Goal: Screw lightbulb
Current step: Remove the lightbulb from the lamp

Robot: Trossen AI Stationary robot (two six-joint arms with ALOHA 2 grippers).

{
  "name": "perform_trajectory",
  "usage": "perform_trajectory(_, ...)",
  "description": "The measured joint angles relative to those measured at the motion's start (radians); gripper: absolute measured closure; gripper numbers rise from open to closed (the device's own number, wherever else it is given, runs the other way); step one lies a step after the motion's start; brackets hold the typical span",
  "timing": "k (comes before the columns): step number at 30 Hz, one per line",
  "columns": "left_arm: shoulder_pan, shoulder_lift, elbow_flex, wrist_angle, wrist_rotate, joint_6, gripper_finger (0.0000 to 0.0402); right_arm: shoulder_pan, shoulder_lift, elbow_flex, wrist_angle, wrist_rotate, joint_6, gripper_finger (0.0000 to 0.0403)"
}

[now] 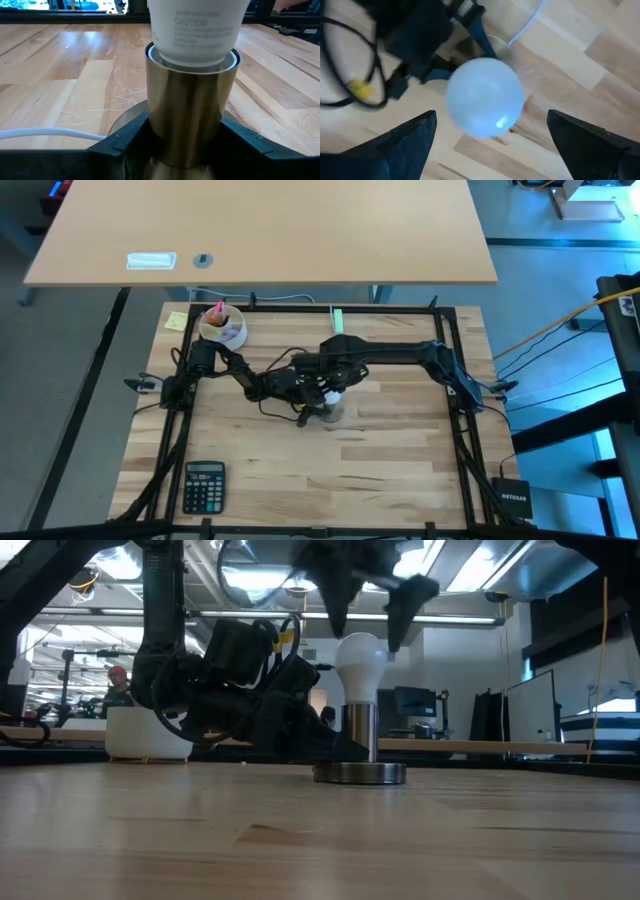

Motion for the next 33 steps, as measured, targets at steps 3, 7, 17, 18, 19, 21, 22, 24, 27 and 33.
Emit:
perform_trajectory(3, 0.003, 0.0, 0.0, 0.0, 0.002, 0.0, 0.021, -0.007, 0.0, -0.068, 0.11, -0.021, -0.001, 0.0022)
perform_trajectory(7, 0.003, 0.0, 0.0, -0.001, 0.002, 0.011, 0.021, -0.008, 0.0, -0.147, 0.171, -0.021, -0.026, 0.0022)
perform_trajectory(17, 0.003, 0.0, 0.0, -0.002, 0.001, 0.016, 0.021, -0.005, 0.0, -0.231, 0.206, -0.019, -0.096, 0.0022)
perform_trajectory(18, 0.003, 0.0, 0.0, -0.002, 0.001, 0.016, 0.021, -0.006, -0.001, -0.223, 0.205, -0.017, -0.098, 0.0022)
perform_trajectory(19, 0.003, 0.0, 0.0, -0.002, 0.002, 0.016, 0.021, -0.006, -0.002, -0.214, 0.204, -0.016, -0.098, 0.0022)
perform_trajectory(21, 0.003, 0.0, 0.0, -0.002, 0.002, 0.016, 0.021, -0.006, -0.003, -0.193, 0.193, -0.012, -0.099, 0.0022)
perform_trajectory(22, 0.003, 0.0, 0.0, -0.002, 0.002, 0.016, 0.021, -0.006, -0.003, -0.187, 0.186, -0.012, -0.103, 0.0024)
perform_trajectory(24, 0.003, 0.0, 0.0, -0.002, 0.002, 0.017, 0.021, -0.006, -0.004, -0.186, 0.186, -0.012, -0.107, 0.0033)
perform_trajectory(27, 0.004, 0.0, 0.0, -0.002, 0.003, 0.017, 0.021, -0.006, -0.004, -0.186, 0.186, -0.014, -0.125, 0.0061)
perform_trajectory(33, 0.004, 0.0, 0.0, -0.002, 0.004, 0.016, 0.021, -0.008, -0.004, -0.186, 0.186, -0.013, -0.153, 0.0125)
